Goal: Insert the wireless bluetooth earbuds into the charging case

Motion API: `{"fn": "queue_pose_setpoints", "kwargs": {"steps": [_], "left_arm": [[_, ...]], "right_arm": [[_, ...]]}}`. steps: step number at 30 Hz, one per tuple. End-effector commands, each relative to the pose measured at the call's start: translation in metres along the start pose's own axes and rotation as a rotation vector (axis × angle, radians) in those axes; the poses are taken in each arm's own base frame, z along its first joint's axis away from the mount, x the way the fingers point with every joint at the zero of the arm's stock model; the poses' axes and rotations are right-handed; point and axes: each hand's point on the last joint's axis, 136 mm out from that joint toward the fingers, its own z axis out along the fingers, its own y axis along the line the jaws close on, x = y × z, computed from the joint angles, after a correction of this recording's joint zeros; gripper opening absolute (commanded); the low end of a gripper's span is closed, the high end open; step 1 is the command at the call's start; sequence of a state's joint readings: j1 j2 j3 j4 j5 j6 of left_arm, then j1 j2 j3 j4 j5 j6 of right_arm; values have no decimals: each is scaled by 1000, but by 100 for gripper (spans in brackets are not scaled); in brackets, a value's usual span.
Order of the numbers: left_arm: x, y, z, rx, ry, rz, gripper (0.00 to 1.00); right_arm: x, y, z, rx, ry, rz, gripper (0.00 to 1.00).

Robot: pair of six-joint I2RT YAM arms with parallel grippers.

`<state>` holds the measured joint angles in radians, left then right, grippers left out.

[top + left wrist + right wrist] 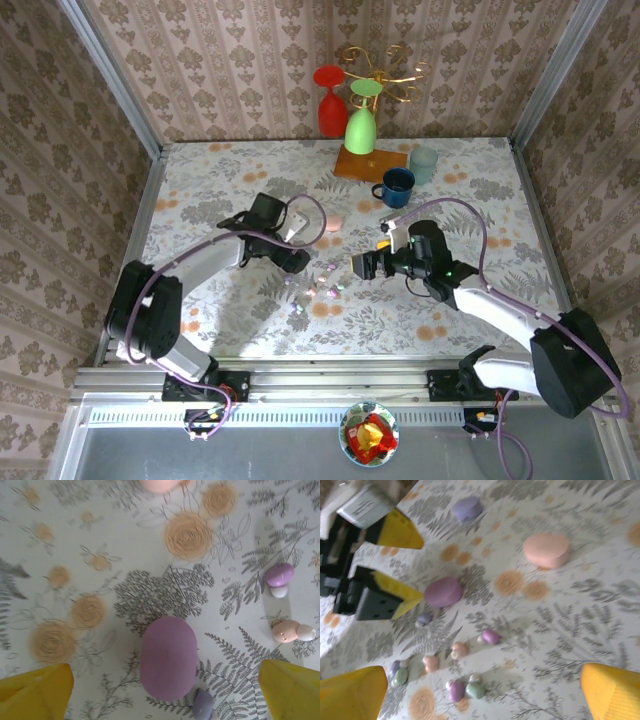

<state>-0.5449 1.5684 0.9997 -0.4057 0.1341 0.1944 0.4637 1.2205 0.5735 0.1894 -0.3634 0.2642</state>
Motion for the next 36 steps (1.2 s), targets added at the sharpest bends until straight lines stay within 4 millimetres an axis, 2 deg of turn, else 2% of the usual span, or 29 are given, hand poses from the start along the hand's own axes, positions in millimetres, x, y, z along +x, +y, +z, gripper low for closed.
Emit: {"fn": "queue_pose_setpoints", "kwargs": {"steps": [1, 5, 10, 14, 16, 19, 25, 30, 36], "left_arm": [[14, -11, 9, 55, 99, -32, 93], [22, -6, 24, 41, 157, -26, 92], [26, -6, 38, 54, 191, -23, 83], [28, -8, 43, 65, 203, -26, 68], [28, -8, 44, 67, 205, -24, 64], [27, -8, 43, 67, 199, -22, 48], [27, -10, 43, 67, 197, -11, 36], [14, -13, 35, 61, 154, 27, 37], [-9, -26, 25, 103, 57, 90, 37]], "right_arm": [[5, 13, 5, -68, 39, 11, 100], [7, 12, 9, -65, 46, 16, 100], [8, 11, 10, -51, 50, 16, 100], [9, 7, 9, -31, 49, 20, 100], [9, 6, 9, -22, 50, 22, 100], [8, 1, 9, 9, 44, 31, 100], [2, -11, 6, 83, 3, 63, 100], [-8, -19, 0, 123, -41, 175, 100], [-16, -14, -4, 19, -69, 373, 100]]}}
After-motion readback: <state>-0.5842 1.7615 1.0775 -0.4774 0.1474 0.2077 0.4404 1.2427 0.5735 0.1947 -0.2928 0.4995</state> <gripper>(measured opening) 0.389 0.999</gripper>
